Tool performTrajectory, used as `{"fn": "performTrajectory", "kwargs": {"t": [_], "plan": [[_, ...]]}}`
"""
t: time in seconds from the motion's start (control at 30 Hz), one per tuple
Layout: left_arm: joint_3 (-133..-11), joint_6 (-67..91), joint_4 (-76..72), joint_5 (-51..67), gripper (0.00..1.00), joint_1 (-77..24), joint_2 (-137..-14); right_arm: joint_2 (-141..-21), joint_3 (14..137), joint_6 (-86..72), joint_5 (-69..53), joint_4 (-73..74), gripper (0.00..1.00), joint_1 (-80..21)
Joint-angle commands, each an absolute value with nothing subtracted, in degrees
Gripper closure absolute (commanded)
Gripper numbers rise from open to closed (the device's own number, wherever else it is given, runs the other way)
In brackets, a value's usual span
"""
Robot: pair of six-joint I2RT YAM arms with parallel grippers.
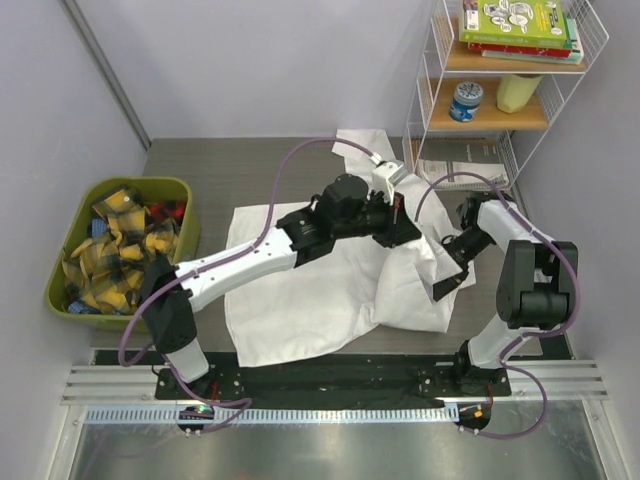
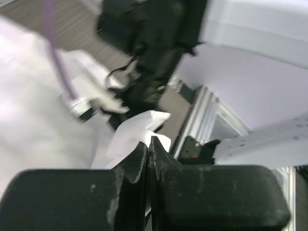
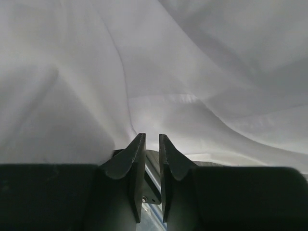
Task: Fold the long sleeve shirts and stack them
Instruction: Fold the shirt
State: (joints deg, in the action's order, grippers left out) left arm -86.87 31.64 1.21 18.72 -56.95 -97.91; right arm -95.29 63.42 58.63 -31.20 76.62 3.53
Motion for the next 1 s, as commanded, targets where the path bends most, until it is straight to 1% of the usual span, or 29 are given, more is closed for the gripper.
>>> {"fn": "performTrajectory", "kwargs": {"t": [0.0, 0.03, 0.07, 0.1, 0.17, 0.2, 0.23, 0.27, 0.3, 0.37, 0.4, 0.43, 0.47, 0.53, 0.57, 0.6, 0.63, 0.67, 0.7, 0.77, 0.8, 0.9, 0.93, 0.97], "plan": [[-82.1, 33.2, 11.0, -2.7, 1.0, -56.1, -91.2, -91.1, 63.5, 60.6, -29.4, 86.4, 0.73, 4.4], [-78.1, 33.7, 11.0, -2.8, 0.97, -55.6, -90.0, -91.1, 64.0, 60.4, -30.0, 86.4, 0.72, 4.9], [-76.3, 34.5, 10.6, -1.9, 0.96, -55.4, -89.4, -91.3, 64.8, 60.1, -30.1, 86.4, 0.7, 5.3], [-74.4, 34.5, 9.5, -1.8, 0.95, -55.4, -88.9, -91.4, 66.9, 59.1, -30.1, 86.3, 0.65, 5.7], [-70.8, 34.4, 8.8, -2.7, 0.93, -55.4, -87.9, -91.8, 71.6, 57.8, -30.1, 86.3, 0.62, 7.7], [-69.9, 33.6, 8.6, -2.8, 0.91, -55.4, -87.6, -91.9, 73.1, 56.8, -30.3, 86.4, 0.56, 8.4], [-69.4, 32.2, 8.7, -3.2, 0.8, -55.4, -87.2, -91.0, 74.1, 56.3, -30.1, 86.4, 0.53, 8.9], [-68.7, 30.9, 9.2, -3.0, 0.67, -55.2, -86.4, -90.2, 74.3, 56.2, -29.4, 86.4, 0.5, 8.4], [-69.0, 27.0, 10.8, -2.8, 0.58, -55.0, -85.8, -89.0, 73.8, 55.9, -29.3, 86.4, 0.46, 7.9], [-69.4, 23.0, 17.0, -2.7, 0.44, -53.0, -83.3, -85.7, 70.5, 55.5, -29.4, 86.4, 0.42, 6.7], [-69.3, 19.6, 19.3, -1.8, 0.38, -51.6, -82.5, -85.0, 69.0, 55.5, -29.2, 86.4, 0.39, 4.0], [-68.9, 18.3, 24.3, -1.1, 0.31, -47.4, -81.7, -84.3, 67.5, 55.2, -29.4, 86.1, 0.38, 2.7], [-68.5, 16.8, 26.7, -0.2, 0.29, -44.9, -80.2, -83.3, 64.6, 54.2, -29.7, 85.0, 0.35, 1.5], [-68.5, 7.9, 33.0, 7.2, 0.26, -37.2, -79.7, -83.1, 62.4, 52.0, -28.8, 81.8, 0.34, -2.3], [-68.6, 4.9, 39.4, 9.5, 0.26, -35.1, -79.7, -83.4, 61.7, 51.3, -27.7, 80.9, 0.33, -3.2], [-69.3, 0.9, 43.7, 13.0, 0.27, -30.9, -80.6, -83.7, 61.4, 51.2, -27.3, 80.1, 0.32, -4.7], [-69.6, -8.3, 47.6, 18.3, 0.29, -29.4, -81.0, -83.9, 61.1, 50.4, -26.9, 79.7, 0.32, -5.9], [-69.5, -10.9, 53.2, 17.8, 0.29, -28.5, -81.6, -84.3, 60.1, 49.8, -25.9, 79.1, 0.32, -7.2], [-69.2, -13.2, 55.3, 16.3, 0.33, -27.2, -82.9, -85.2, 59.5, 49.6, -23.6, 78.1, 0.33, -10.3], [-67.5, -18.5, 58.6, 14.8, 0.34, -26.2, -83.8, -86.3, 56.8, 48.7, -20.8, 76.2, 0.34, -12.2], [-66.7, -19.0, 58.4, 13.5, 0.37, -25.9, -84.7, -86.9, 55.9, 48.3, -18.7, 73.8, 0.35, -12.7], [-62.7, -20.6, 55.8, 11.4, 0.37, -25.5, -85.9, -88.6, 53.3, 45.8, -15.1, 67.8, 0.36, -14.4], [-61.6, -20.7, 54.9, 10.9, 0.37, -25.5, -86.9, -89.1, 53.0, 45.3, -13.8, 66.7, 0.38, -14.4], [-61.7, -21.1, 54.7, 10.0, 0.38, -25.6, -87.6, -89.4, 52.7, 44.6, -13.5, 66.0, 0.45, -14.4]]}}
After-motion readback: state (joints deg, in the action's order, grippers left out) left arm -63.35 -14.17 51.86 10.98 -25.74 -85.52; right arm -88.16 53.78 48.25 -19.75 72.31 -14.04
